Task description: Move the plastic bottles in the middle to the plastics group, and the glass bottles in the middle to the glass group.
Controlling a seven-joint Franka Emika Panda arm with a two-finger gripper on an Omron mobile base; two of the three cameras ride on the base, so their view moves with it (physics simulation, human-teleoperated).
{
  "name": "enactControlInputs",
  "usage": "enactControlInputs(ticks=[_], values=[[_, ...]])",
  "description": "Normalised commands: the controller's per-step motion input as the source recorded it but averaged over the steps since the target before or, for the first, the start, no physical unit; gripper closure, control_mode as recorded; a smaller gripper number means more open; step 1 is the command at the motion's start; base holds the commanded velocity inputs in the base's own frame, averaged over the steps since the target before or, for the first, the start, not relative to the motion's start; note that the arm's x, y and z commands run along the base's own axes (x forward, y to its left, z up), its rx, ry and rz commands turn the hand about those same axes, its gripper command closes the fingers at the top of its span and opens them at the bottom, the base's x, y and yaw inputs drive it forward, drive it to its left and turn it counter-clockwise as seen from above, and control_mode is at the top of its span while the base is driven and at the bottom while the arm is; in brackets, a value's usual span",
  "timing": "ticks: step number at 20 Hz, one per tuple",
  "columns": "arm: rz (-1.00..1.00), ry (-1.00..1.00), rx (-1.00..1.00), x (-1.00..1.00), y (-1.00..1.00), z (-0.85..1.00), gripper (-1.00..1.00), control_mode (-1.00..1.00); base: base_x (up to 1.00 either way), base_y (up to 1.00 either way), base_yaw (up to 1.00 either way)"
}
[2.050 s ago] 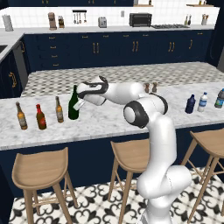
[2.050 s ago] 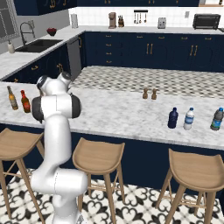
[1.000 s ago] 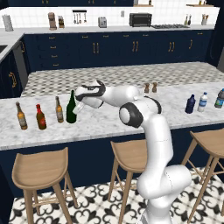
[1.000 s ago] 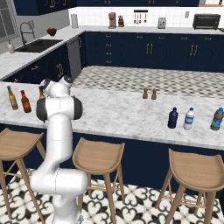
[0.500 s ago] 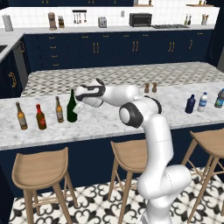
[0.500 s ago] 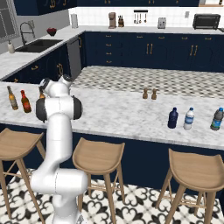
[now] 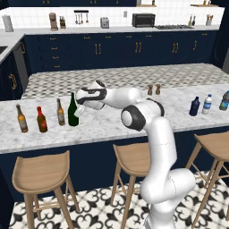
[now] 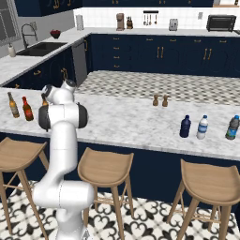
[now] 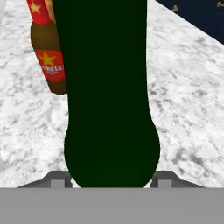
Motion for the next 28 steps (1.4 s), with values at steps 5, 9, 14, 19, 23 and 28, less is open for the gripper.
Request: enactControlInputs(ticks=[5, 9, 14, 19, 23, 28], values=[[0.03, 0.01, 0.00, 0.01, 0.00, -0.21, 1.00, -1.00, 0.00, 0.00, 0.00], [0.01, 0.00, 0.00, 0.00, 0.00, -0.04, 1.00, -1.00, 0.00, 0.00, 0.00], [0.00, 0.00, 0.00, 0.00, 0.00, 0.01, -1.00, -1.00, 0.00, 0.00, 0.00], [0.00, 0.00, 0.00, 0.00, 0.00, 0.23, -1.00, -1.00, 0.00, 0.00, 0.00], [0.00, 0.00, 0.00, 0.00, 0.00, 0.30, -1.00, -1.00, 0.00, 0.00, 0.00], [0.00, 0.00, 0.00, -0.14, -0.01, 0.33, -1.00, -1.00, 0.00, 0.00, 0.00]])
